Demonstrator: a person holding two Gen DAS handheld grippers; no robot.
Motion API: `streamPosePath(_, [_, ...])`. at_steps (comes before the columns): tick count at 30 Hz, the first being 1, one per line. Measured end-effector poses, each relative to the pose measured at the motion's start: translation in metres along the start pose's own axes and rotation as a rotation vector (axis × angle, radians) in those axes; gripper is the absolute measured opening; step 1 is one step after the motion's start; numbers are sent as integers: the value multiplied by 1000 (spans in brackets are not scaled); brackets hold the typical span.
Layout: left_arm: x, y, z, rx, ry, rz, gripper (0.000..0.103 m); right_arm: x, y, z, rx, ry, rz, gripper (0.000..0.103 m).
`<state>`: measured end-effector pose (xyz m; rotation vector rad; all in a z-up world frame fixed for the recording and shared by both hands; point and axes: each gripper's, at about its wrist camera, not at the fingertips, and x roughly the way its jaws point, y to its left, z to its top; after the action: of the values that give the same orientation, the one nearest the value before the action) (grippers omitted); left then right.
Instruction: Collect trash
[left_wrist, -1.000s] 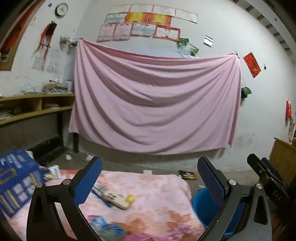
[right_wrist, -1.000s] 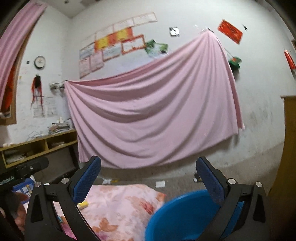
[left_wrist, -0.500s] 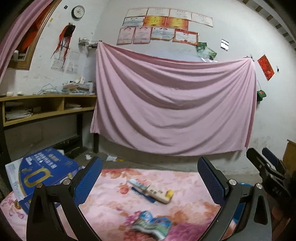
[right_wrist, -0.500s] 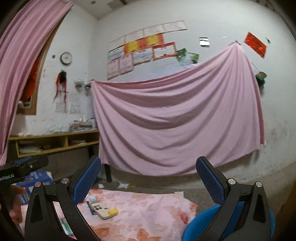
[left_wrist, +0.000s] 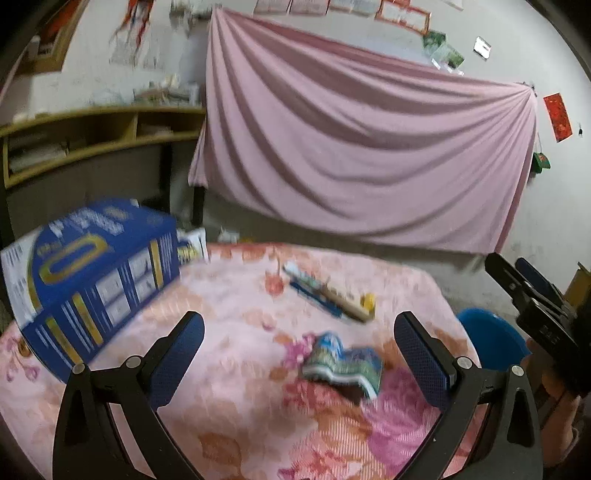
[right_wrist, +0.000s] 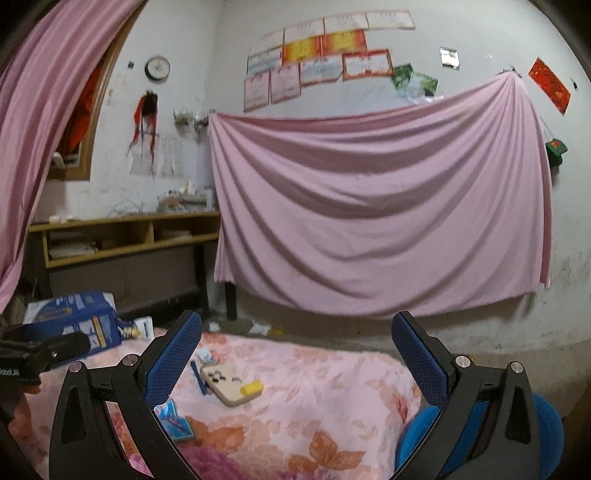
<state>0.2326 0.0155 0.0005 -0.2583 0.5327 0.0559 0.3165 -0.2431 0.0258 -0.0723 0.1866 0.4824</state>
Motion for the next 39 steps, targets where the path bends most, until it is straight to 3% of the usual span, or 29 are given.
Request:
streamPosePath(7, [21, -3, -9, -45, 136, -25, 98, 25, -2, -11, 11, 156, -2, 103])
streamPosePath(10, [33, -5, -12, -73, 198, -54, 87, 32, 1, -15, -8, 205, -2, 103])
streamPosePath(12, [41, -6, -13, -92, 243, -70, 72, 36, 2, -18, -24, 239, -9, 103])
streamPosePath(17, [61, -3, -15, -151, 325, -100, 53, 47, -1, -24, -19, 311, -16, 103])
streamPosePath(24, [75, -3, -9, -193, 335, -113, 29, 72, -13, -33, 49, 440, 9, 103])
streamPosePath(29, [84, -1, -1, -194, 318, -123, 24, 94, -20, -37, 122, 511, 73, 95])
streamPosePath(31, [89, -1, 2, -188, 311, -124, 22, 103, -19, -37, 134, 531, 95, 86])
streamPosePath(39, [100, 9, 13, -148, 287, -112, 15, 139, 3, -38, 57, 577, 159, 75])
